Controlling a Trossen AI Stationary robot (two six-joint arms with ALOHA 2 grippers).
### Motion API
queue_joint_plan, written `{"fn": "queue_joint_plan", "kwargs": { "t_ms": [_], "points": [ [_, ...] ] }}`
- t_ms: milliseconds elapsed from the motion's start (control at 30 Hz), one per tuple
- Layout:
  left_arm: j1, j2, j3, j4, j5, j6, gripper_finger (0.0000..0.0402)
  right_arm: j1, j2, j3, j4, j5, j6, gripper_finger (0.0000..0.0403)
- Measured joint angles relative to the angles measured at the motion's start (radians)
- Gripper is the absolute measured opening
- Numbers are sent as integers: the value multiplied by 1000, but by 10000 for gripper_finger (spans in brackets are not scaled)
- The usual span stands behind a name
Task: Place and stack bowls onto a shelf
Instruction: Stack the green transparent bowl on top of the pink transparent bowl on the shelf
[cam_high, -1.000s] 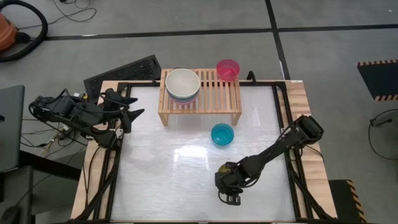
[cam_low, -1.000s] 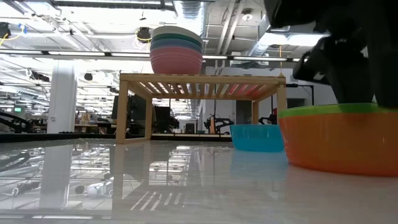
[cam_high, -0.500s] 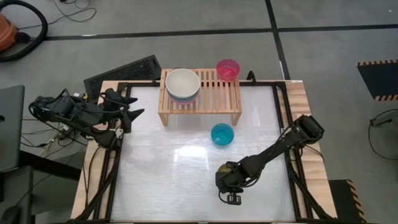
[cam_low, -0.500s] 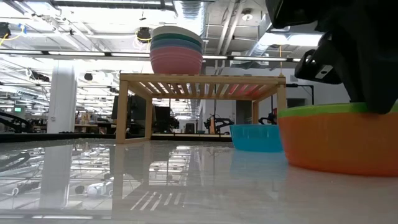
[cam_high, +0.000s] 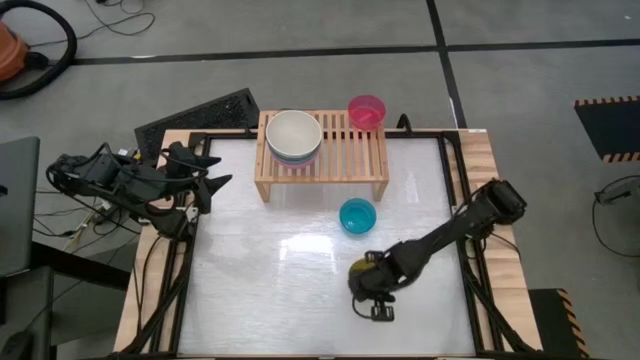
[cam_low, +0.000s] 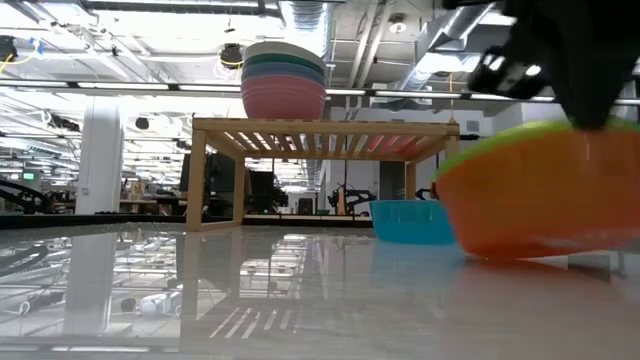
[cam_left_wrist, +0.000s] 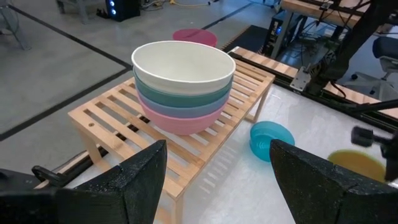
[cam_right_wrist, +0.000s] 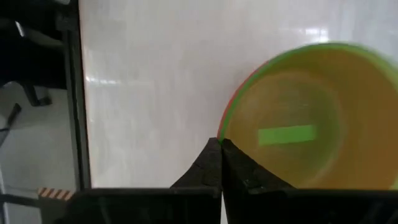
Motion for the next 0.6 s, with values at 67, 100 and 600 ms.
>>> {"fn": "queue_joint_plan", "kwargs": {
  "t_ms": [67,100,600],
  "points": [
    [0,0,0,0,2,0,268,-22,-26,12,-57,5,-21,16],
    [0,0,0,0,6,-1,268,-34,-39,18,-76,18,-24,16],
    [0,0,0,-1,38,27,268,-129,-209,61,-255,127,-61,16]
  ]
}}
